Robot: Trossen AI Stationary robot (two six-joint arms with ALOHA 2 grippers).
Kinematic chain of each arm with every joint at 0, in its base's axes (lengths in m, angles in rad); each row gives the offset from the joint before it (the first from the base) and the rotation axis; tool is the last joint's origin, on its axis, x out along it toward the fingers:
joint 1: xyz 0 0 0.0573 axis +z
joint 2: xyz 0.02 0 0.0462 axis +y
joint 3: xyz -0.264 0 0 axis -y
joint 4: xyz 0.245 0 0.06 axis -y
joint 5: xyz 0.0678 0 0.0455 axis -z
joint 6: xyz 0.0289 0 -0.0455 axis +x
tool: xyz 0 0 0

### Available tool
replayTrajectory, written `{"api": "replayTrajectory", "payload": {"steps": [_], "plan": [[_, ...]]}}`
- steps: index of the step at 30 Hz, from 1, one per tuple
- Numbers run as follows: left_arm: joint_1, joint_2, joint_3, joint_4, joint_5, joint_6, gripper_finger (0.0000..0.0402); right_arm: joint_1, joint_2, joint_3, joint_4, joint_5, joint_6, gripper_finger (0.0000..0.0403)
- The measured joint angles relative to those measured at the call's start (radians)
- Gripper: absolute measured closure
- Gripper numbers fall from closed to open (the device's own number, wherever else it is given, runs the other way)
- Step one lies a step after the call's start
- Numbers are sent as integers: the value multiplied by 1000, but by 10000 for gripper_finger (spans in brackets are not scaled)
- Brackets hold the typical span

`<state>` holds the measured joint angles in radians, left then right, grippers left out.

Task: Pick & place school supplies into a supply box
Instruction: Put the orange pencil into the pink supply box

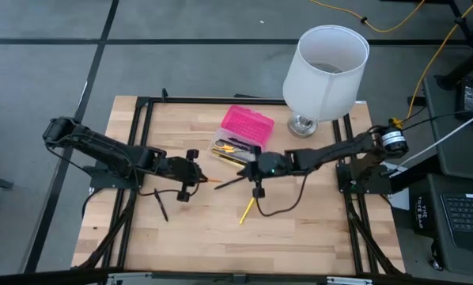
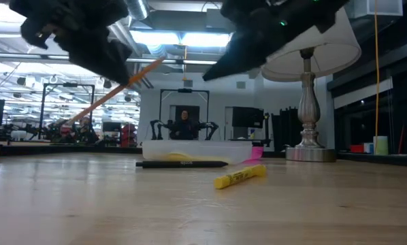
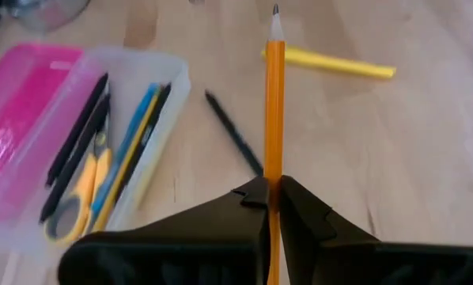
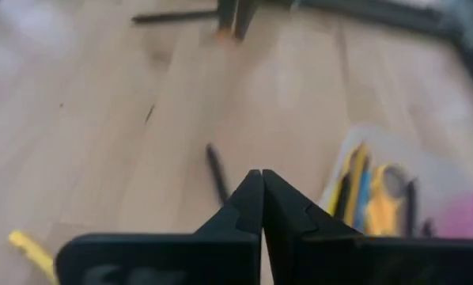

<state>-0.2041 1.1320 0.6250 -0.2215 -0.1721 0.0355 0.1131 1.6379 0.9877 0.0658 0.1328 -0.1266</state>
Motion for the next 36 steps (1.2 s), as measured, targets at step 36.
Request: {"api": "replayTrajectory", "payload": {"steps": [36], "plan": [[318, 312, 178, 273, 138, 450, 395, 90, -150, -354, 395, 73, 117, 396]]}}
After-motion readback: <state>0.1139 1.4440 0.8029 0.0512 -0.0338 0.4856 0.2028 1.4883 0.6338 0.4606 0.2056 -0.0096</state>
